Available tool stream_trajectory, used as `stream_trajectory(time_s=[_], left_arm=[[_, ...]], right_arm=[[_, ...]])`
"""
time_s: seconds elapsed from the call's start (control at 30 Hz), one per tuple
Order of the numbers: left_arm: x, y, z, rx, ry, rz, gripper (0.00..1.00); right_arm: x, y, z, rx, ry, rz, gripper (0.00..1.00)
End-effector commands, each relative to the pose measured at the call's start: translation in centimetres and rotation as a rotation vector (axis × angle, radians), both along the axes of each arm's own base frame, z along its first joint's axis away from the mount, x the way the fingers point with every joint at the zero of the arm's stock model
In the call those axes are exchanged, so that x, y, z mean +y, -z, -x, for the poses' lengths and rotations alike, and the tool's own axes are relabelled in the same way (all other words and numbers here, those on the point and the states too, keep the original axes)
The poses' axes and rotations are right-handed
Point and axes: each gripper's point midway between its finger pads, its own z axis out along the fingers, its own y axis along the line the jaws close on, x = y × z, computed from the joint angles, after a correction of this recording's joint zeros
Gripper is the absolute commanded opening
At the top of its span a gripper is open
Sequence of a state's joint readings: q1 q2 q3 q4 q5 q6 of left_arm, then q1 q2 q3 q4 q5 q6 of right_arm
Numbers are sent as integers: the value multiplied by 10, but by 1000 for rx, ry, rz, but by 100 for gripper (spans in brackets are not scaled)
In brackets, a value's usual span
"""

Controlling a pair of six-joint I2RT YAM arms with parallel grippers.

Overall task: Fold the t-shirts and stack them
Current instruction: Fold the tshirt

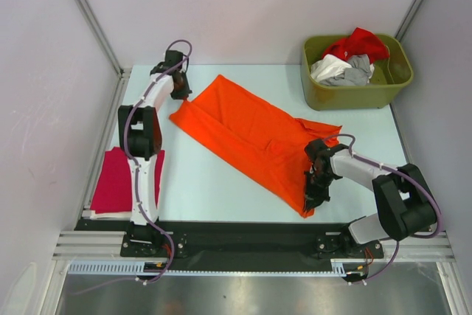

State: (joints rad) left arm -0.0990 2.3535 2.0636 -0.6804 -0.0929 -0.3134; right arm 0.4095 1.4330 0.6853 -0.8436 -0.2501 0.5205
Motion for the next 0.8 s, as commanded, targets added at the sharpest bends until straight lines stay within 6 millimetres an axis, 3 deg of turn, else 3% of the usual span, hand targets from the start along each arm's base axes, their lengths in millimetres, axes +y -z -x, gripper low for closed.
stream_trajectory(time_s=[0.0,0.2,0.23,0.27,0.33,0.37,0.47,0.67,0.73,0.77], left_arm=[[4,-2,-11,-26,-18,9,0],[7,8,-7,1,6,-16,1],[9,7,-7,2,2,-26,6],[10,7,-4,11,2,-36,21],[15,3,-2,12,4,-65,32],[19,-4,0,12,-3,-80,47],[29,-35,5,-29,-17,-113,62],[45,-70,28,-56,-39,-109,68],[46,-72,38,-48,-46,-105,69],[45,-62,47,-18,-44,-97,71]], right_arm=[[-6,3,14,61,7,23,0],[-5,2,7,52,4,25,0],[-5,1,4,46,8,26,1],[-6,0,3,43,10,26,2],[-6,-3,0,36,11,30,12],[-5,-6,-5,21,13,27,13],[-3,-16,-13,-14,20,22,21],[-10,-36,-27,-71,41,33,38],[-13,-41,-31,-94,48,42,41],[-17,-43,-34,-109,51,55,42]])
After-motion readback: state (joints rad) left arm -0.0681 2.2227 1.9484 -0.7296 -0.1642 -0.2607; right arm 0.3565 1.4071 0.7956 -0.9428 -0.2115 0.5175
